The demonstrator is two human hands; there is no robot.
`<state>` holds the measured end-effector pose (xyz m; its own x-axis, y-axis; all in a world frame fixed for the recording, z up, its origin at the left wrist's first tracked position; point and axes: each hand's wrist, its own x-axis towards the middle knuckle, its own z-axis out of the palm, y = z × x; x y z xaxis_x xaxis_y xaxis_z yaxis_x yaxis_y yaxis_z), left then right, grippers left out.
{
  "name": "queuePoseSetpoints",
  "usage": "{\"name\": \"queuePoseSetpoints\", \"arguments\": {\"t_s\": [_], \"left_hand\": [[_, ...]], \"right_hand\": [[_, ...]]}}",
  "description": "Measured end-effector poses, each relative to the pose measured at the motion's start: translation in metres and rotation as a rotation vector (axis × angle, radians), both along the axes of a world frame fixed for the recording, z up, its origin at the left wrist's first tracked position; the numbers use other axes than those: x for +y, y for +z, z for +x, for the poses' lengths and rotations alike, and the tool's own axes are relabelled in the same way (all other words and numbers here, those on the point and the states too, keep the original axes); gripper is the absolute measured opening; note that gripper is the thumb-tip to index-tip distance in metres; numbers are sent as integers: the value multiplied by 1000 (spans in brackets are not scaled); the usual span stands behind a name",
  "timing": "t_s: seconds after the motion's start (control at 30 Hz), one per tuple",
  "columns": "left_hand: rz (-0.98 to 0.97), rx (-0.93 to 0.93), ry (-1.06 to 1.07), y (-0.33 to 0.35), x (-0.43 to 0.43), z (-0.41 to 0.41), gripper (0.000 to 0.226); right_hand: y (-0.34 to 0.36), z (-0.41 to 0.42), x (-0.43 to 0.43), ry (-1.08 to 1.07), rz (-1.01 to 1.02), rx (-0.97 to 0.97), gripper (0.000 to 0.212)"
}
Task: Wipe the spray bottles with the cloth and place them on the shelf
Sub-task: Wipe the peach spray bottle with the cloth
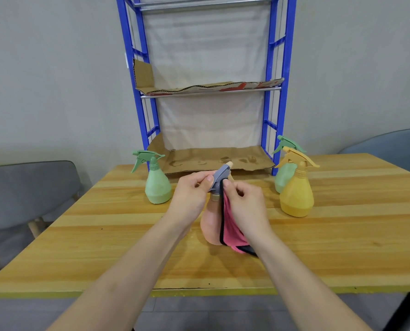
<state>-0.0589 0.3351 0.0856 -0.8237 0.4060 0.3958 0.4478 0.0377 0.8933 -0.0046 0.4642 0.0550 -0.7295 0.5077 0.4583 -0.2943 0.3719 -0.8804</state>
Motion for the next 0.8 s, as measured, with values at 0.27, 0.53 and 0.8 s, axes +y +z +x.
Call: {"name": "queuePoseSetpoints", "arguments": {"t_s": [0.27,0.53,0.8], "left_hand": [[15,-8,-9,0,-1,1,32],[33,-10,3,0,1,6,33],[-10,18,-4,4,-1,4,33]], "right_hand": [[-2,2,1,-31,159,-2,22],[-1,6,-5,-117,367,-54,13],[10,13,6,10,217,-108,12]]}}
